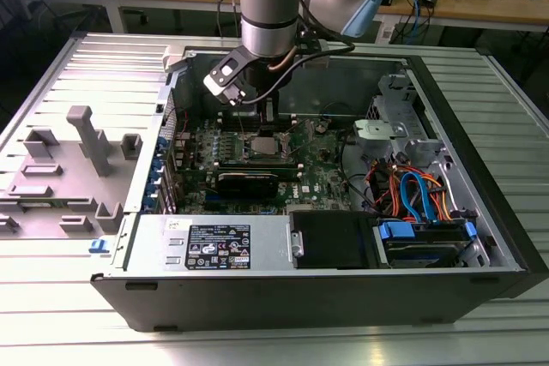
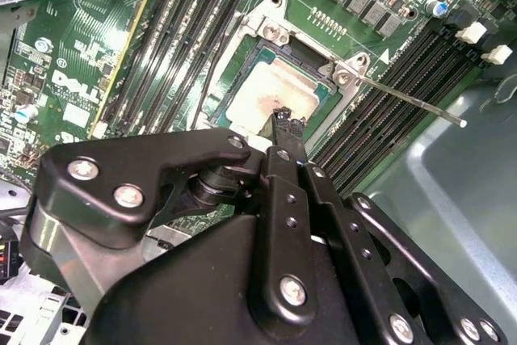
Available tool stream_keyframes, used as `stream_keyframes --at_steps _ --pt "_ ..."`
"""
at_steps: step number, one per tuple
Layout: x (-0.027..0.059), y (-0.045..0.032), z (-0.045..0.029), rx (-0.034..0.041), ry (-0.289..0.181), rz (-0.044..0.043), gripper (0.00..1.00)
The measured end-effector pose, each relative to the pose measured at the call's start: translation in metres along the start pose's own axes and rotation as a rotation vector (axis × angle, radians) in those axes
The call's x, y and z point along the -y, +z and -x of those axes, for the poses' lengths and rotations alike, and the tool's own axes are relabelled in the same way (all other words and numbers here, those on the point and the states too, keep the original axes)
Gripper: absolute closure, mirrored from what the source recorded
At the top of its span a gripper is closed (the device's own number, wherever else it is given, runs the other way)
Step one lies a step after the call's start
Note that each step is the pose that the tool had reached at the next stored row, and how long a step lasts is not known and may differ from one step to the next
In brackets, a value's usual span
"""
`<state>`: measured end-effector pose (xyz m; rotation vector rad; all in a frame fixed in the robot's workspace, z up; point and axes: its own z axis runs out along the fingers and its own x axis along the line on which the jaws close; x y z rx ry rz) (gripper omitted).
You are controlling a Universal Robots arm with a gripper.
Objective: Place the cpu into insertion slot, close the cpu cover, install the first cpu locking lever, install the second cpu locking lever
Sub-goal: 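Close the cpu cover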
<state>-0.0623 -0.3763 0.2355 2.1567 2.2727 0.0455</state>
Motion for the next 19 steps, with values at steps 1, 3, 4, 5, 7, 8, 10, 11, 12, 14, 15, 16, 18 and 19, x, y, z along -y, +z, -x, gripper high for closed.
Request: stream_keyframes --at_steps 1,3,4,5,7,8,10,11,12,14,15,16,18,19 --pt "-0.0032 0.0001 0.0001 -0.0001 0.000 0.0000 0.89" --pt "-0.0059 0.0002 0.0003 -0.0002 0.000 0.0002 0.89" --pt "-0.0059 0.0003 0.0003 -0.0002 0.000 0.0002 0.89" --pt "-0.0059 0.0003 0.0003 -0.0002 0.000 0.0002 0.89" --pt "-0.0060 0.0001 0.0002 -0.0003 0.000 0.0002 0.89" --pt "-0.0061 -0.0003 0.0002 -0.0001 0.000 0.0001 0.89" --pt "-0.0061 -0.0014 0.0002 -0.0003 0.000 0.0002 0.89" --pt "-0.0061 -0.0033 0.0002 -0.0001 0.000 0.0002 0.89" --pt "-0.0062 -0.0043 0.0002 -0.0004 0.000 0.0003 0.89" --pt "-0.0062 -0.0047 0.0002 -0.0002 0.000 0.0002 0.89" --pt "-0.0062 -0.0049 0.0002 -0.0002 0.000 0.0002 0.89" --pt "-0.0062 -0.0049 0.0002 -0.0002 0.000 0.0001 0.89" --pt "-0.0066 -0.0050 0.0003 -0.0001 0.000 0.0001 0.89" --pt "-0.0071 -0.0050 0.0003 -0.0001 0.000 0.0000 0.89"
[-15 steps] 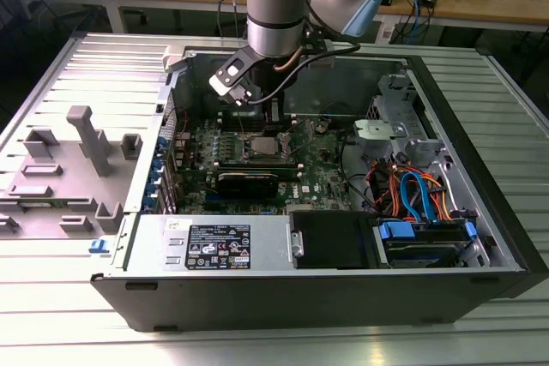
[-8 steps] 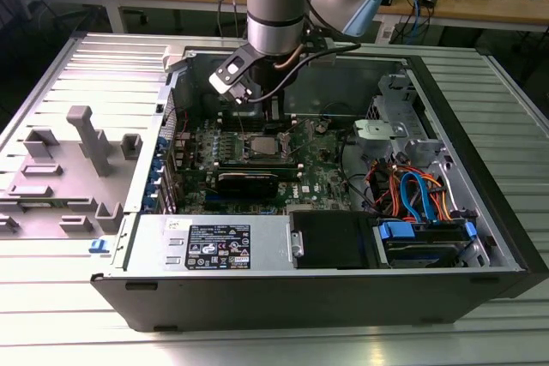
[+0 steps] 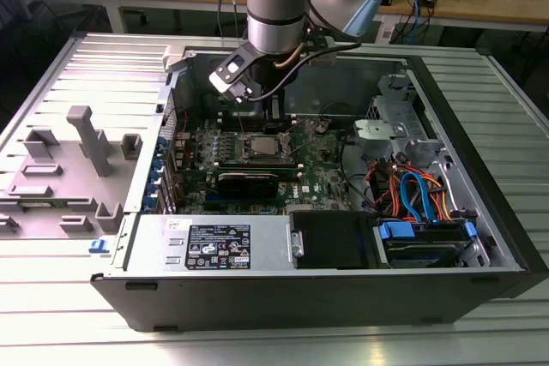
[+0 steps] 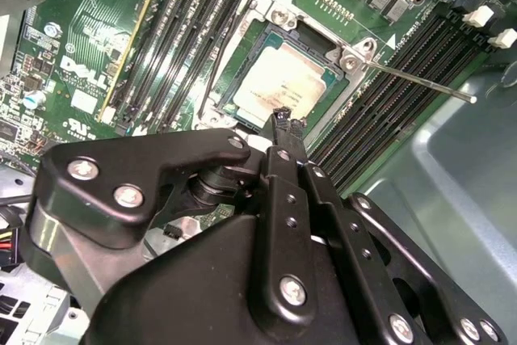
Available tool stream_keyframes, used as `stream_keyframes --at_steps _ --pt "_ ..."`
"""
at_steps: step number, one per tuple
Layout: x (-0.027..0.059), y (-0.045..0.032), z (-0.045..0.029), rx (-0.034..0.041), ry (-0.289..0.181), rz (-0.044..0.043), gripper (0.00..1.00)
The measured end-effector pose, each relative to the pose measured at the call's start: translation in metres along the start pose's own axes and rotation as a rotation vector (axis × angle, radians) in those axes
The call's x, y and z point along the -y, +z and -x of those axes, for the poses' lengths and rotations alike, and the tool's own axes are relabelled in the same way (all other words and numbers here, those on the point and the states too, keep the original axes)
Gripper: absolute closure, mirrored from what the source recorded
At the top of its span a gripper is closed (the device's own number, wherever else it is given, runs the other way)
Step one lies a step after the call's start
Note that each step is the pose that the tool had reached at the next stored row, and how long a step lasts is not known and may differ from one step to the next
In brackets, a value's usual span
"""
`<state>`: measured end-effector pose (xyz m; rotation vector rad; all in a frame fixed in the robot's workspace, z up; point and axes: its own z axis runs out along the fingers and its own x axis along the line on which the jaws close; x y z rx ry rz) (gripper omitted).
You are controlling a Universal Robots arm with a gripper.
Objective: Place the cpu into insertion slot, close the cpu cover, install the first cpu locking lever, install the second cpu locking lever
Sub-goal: 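Close the cpu cover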
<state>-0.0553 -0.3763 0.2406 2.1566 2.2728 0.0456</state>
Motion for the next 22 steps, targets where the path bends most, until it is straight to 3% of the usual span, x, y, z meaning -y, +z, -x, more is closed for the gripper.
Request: stream_keyframes --at_steps 7,15,22 --pt "-0.0024 -0.0004 0.0000 0.0000 0.000 0.0000 0.89" --pt "-0.0027 -0.0131 -0.0001 -0.0001 0.000 0.0001 0.89" --pt "-0.0029 -0.0184 -0.0002 -0.0004 0.000 0.0003 0.89"
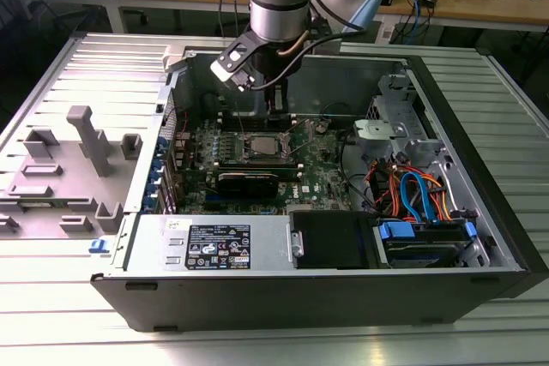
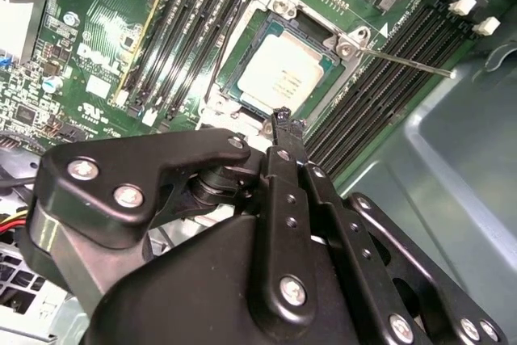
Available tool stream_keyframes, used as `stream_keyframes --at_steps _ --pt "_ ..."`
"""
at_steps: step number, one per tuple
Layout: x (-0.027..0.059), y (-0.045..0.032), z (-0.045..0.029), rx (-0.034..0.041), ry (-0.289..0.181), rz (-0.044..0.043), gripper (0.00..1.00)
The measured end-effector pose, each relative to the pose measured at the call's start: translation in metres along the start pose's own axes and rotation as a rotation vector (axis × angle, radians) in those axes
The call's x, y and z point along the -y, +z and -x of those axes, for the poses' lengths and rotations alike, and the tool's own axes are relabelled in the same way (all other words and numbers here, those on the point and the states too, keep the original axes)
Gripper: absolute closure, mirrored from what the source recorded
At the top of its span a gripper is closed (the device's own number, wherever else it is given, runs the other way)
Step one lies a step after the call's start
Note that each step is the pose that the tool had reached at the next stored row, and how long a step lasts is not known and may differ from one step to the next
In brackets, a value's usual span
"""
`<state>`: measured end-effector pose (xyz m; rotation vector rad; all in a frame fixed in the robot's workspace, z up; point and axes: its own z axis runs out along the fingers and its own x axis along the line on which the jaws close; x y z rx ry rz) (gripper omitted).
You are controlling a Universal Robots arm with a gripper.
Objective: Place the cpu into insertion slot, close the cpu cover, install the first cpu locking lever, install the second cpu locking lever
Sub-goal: 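Close the cpu cover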
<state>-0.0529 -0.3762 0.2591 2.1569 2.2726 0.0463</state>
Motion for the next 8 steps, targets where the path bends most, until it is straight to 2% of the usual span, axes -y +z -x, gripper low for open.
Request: stream_keyframes --at_steps 4,8 --pt "-0.0006 -0.0002 0.0001 0.0003 0.000 -0.0002 0.89" --pt "-0.0074 0.0000 0.0004 0.0003 0.000 -0.0002 0.89"
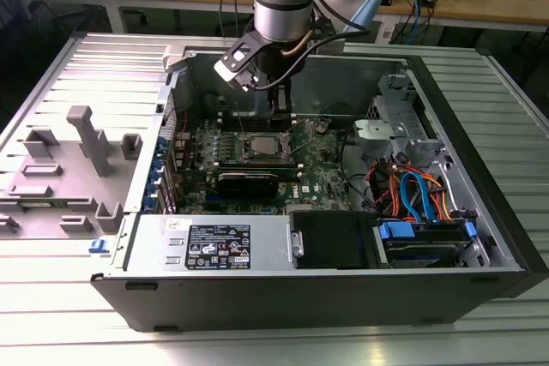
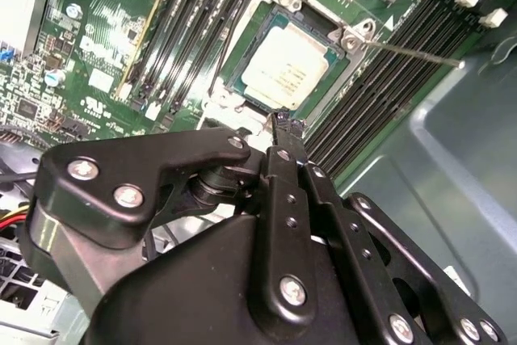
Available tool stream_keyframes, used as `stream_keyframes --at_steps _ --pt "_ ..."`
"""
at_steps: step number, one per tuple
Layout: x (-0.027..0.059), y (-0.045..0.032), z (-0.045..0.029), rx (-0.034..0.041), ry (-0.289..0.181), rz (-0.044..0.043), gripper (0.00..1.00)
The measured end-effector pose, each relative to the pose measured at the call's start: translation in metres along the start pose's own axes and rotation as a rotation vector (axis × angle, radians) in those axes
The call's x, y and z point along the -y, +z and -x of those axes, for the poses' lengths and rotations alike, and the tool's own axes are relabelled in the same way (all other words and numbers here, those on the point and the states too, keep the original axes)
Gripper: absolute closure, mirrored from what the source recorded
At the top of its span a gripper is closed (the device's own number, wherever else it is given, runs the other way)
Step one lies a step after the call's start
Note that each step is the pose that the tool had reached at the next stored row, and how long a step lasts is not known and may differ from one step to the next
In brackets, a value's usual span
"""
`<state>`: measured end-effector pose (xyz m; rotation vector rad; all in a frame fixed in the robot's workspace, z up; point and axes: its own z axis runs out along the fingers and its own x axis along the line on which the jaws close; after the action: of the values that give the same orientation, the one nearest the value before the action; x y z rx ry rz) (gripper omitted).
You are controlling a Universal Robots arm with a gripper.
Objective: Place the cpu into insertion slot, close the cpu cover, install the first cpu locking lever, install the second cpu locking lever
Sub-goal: 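Close the cpu cover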
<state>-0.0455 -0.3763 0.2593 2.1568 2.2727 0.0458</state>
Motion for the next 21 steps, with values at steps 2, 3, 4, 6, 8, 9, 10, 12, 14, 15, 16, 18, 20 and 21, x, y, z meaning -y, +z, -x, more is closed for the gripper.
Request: stream_keyframes --at_steps 2,3,4,6,8,9,10,12,14,15,16,18,20,21 --pt "-0.0034 0.0001 0.0002 0.0000 0.000 0.0000 0.89" --pt "-0.0043 0.0001 0.0002 0.0000 0.000 0.0001 0.89" --pt "-0.0055 0.0002 0.0003 0.0000 0.000 0.0000 0.89" --pt "-0.0082 0.0002 0.0004 -0.0001 0.000 -0.0001 0.89" --pt "-0.0109 0.0003 0.0006 -0.0002 0.000 -0.0008 0.89" --pt "-0.0130 0.0004 0.0007 -0.0001 0.000 -0.0015 0.89" --pt "-0.0145 0.0004 0.0008 -0.0001 0.000 -0.0020 0.89" --pt "-0.0158 0.0003 0.0008 -0.0001 0.000 -0.0024 0.89" --pt "-0.0161 0.0001 0.0007 -0.0003 0.000 -0.0025 0.89" --pt "-0.0162 -0.0002 0.0007 -0.0001 0.000 -0.0026 0.89" --pt "-0.0162 -0.0008 0.0008 0.0000 0.000 -0.0027 0.89" --pt "-0.0163 -0.0027 0.0008 -0.0001 0.000 -0.0026 0.89" --pt "-0.0164 -0.0055 0.0007 -0.0001 0.000 -0.0026 0.89" --pt "-0.0164 -0.0070 0.0007 -0.0001 0.000 -0.0026 0.89"
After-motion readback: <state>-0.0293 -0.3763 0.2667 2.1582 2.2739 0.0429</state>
